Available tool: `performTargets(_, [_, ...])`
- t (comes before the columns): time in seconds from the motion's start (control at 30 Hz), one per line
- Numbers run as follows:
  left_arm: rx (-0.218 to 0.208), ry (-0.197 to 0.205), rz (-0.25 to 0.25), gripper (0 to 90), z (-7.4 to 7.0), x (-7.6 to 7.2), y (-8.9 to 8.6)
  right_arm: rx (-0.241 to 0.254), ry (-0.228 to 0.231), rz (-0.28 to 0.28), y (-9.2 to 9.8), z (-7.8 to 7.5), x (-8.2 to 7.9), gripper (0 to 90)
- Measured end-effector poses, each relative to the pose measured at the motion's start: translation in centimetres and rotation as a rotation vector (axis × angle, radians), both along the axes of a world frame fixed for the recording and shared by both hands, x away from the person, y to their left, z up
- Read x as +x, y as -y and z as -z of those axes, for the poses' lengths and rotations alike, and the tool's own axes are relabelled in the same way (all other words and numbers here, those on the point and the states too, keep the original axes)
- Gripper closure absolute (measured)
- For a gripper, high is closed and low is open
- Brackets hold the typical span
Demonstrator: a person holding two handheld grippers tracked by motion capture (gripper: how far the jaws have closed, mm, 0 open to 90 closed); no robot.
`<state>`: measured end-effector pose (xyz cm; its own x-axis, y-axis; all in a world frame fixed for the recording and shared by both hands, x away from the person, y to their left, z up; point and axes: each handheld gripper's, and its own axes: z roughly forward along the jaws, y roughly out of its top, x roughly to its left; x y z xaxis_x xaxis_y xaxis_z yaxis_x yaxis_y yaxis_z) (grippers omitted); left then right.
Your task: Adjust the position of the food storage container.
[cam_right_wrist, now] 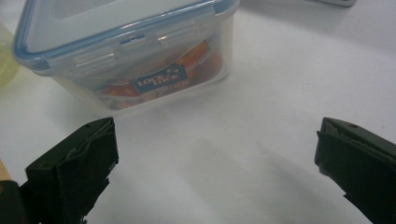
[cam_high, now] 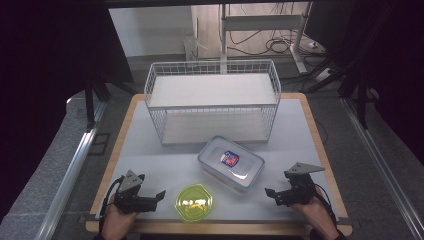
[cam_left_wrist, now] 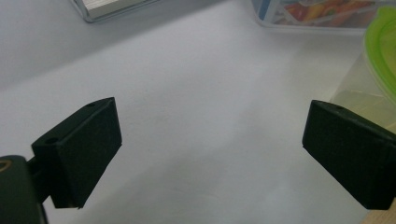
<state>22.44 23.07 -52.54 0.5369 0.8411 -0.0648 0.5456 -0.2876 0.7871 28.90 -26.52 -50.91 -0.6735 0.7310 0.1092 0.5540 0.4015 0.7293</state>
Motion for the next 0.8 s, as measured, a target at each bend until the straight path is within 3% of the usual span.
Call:
performTargets(0.1, [-0.001, -0.007, 0.009, 4.1, 0.07, 0.05, 0.10, -0.007, -0.002, -0.011, 0.07, 0.04, 0.00, 0.0])
performTargets(0.2, [0.002, -0.007, 0.015, 4.2, 0.12, 0.05, 0.20, -0.001, 0.027, -0.009, 0.21, 0.12, 0.10, 0.0])
performTargets(0.23, [0.002, -0.001, 0.014, 4.3, 0.12, 0.03, 0.21, 0.029, 0.028, -0.030, 0.38, 0.11, 0.23, 1.5])
performTargets(0.5, [-0.007, 0.036, 0.009, 3.9, 0.23, 0.05, 0.01, 0.060, 0.005, -0.019, 0.77, -0.02, 0.48, 6.9])
performTargets(0.8, [0.006, 0.008, 0.029, 5.6, 0.25, 0.06, 0.46, 0.049, 0.007, -0.014, 0.14, -0.19, 0.32, 3.2])
